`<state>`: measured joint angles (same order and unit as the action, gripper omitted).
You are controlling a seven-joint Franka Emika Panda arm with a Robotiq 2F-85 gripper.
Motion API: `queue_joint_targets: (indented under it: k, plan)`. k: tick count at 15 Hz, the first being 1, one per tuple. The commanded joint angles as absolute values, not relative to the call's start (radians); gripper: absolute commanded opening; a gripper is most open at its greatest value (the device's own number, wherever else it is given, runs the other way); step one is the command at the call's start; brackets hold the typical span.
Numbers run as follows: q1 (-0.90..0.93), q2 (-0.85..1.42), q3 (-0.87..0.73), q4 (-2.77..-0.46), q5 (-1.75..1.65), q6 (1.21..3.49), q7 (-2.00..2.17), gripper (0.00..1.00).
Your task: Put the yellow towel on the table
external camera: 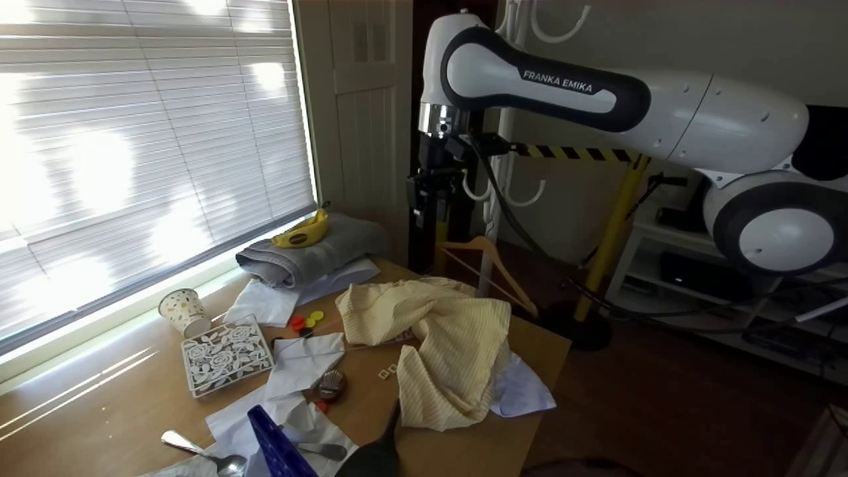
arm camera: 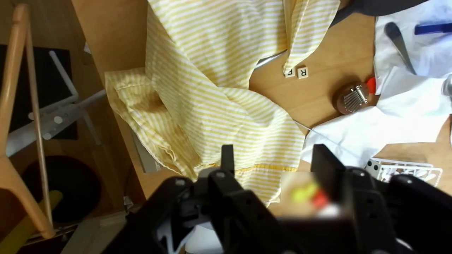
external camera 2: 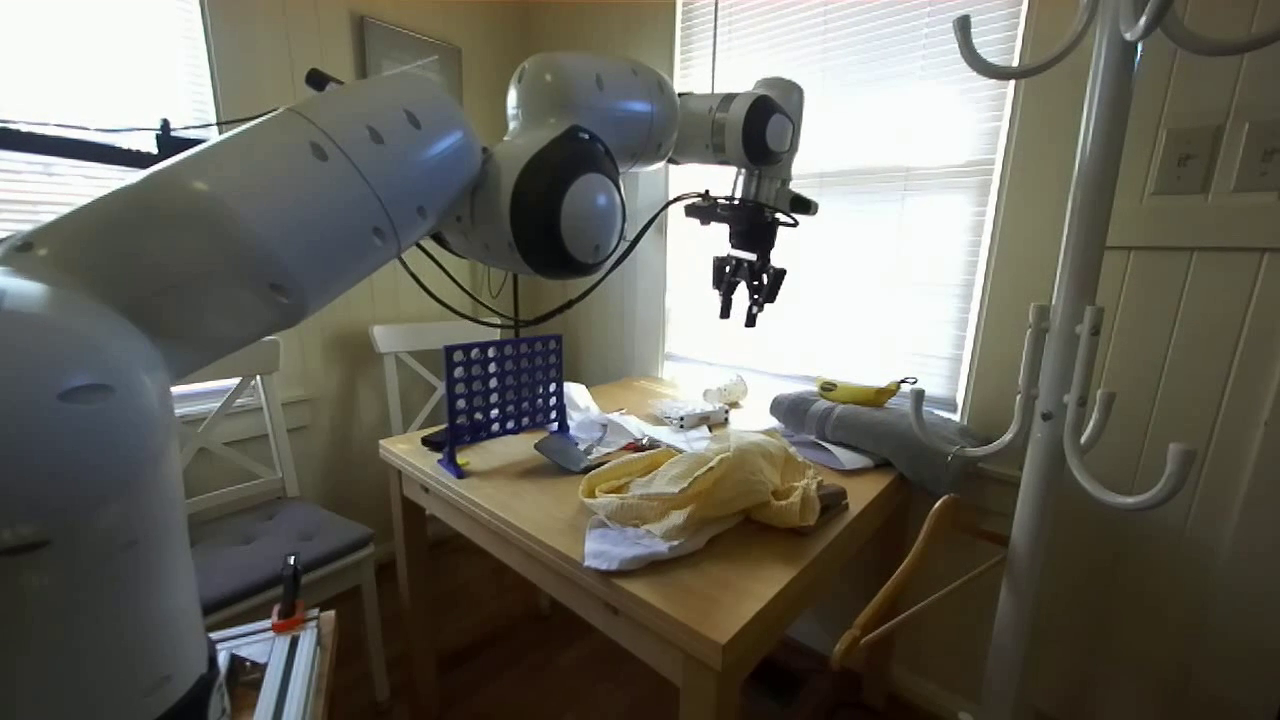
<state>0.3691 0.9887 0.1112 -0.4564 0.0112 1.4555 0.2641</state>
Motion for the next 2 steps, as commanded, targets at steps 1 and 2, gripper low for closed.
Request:
queue_joint_targets:
  k: [1, 2]
  plan:
    - [0.376, 1.003, 0.1, -0.429, 0.02, 1.442, 0.262, 0.6]
    - [0.377, 1.003, 0.101, -0.429, 0.021, 1.442, 0.262, 0.6]
